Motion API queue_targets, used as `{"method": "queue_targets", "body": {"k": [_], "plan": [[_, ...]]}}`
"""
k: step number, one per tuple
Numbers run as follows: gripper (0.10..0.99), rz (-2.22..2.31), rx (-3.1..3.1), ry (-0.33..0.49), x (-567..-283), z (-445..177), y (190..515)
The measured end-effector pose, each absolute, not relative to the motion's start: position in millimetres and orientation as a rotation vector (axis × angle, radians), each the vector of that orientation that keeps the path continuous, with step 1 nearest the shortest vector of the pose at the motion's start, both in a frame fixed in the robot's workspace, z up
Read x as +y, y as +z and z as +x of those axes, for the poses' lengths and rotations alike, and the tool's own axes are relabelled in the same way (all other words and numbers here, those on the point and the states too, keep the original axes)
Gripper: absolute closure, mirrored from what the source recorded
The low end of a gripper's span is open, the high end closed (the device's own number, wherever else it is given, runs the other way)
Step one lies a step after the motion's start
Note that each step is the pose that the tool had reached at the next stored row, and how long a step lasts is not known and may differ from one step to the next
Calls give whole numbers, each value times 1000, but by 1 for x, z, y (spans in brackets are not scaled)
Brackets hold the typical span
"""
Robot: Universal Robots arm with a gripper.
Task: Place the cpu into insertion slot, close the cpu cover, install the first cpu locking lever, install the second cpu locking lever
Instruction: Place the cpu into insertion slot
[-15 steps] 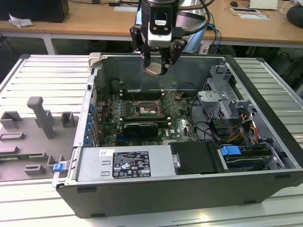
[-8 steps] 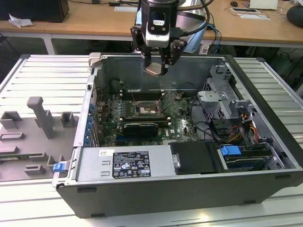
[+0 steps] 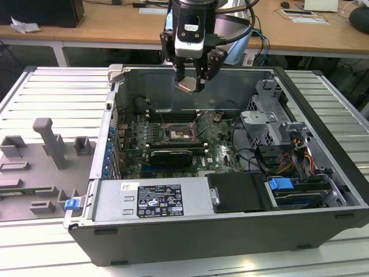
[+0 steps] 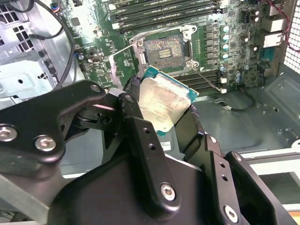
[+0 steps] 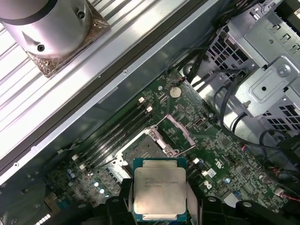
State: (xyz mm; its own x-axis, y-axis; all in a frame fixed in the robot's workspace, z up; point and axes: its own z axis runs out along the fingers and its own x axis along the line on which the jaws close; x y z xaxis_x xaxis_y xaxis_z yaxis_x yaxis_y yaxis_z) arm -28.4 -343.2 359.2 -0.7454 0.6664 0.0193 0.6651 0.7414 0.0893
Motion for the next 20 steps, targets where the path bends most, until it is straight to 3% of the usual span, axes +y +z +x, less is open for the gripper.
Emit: {"method": "queue_targets", "body": {"k": [20], "plan": [[545,1263,2853,140,-343,-28,354]]}}
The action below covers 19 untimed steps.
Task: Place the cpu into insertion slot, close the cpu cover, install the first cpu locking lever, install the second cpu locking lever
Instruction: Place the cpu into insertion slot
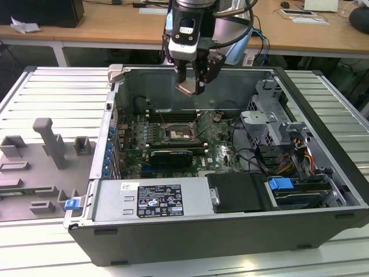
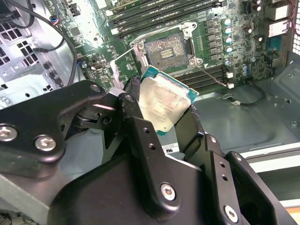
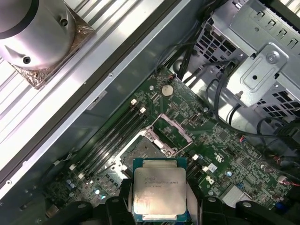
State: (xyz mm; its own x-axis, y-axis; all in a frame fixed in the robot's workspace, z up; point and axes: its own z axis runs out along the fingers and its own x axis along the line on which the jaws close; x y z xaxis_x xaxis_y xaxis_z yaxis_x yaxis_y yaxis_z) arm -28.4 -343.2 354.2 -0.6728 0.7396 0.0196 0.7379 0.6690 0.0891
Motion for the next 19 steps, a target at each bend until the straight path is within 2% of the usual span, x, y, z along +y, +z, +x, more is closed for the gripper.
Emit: {"method": "queue_targets", "body": {"k": [19], "plan": [[545,1297,2837,139,-343,-28,351]]}}
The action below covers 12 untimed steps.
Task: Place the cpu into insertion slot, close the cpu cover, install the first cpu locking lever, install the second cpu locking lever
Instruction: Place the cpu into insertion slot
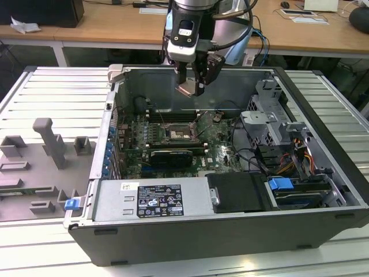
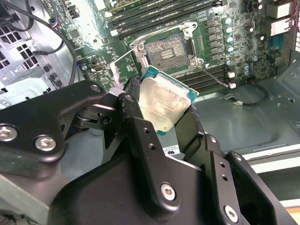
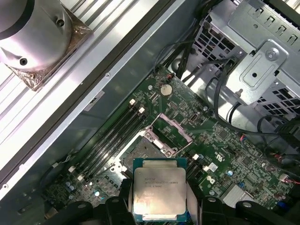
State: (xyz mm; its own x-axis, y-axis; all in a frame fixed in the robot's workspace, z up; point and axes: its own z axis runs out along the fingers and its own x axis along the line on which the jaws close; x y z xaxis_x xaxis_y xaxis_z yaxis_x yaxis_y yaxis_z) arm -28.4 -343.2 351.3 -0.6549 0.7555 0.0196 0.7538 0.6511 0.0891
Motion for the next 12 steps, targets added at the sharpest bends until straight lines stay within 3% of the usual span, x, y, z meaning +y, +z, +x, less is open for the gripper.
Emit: {"method": "queue_targets", "body": {"k": [12], "plan": [[545,1526,2712,136,-343,-28,349]]}}
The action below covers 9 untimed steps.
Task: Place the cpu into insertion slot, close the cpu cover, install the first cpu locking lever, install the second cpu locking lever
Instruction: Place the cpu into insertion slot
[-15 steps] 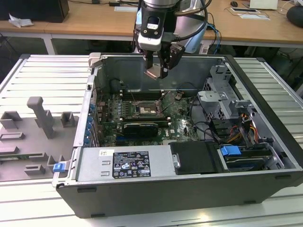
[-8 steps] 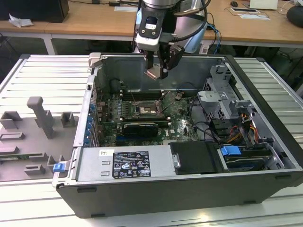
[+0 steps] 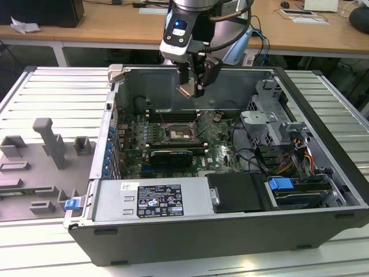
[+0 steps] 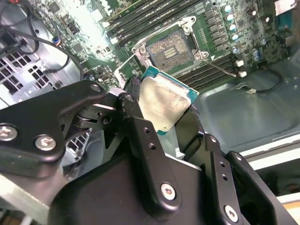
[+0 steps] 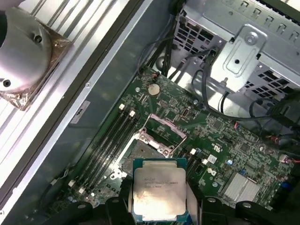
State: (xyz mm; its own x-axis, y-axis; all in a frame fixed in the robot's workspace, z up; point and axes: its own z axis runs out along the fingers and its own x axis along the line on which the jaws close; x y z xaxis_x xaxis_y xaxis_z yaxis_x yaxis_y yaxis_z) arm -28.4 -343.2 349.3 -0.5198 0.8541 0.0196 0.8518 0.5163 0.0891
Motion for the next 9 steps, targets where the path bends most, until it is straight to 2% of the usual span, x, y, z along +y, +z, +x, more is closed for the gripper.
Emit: {"method": "queue_targets", "body": {"k": [9], "plan": [[545,1774,2548,130,-343,-28,345]]}}
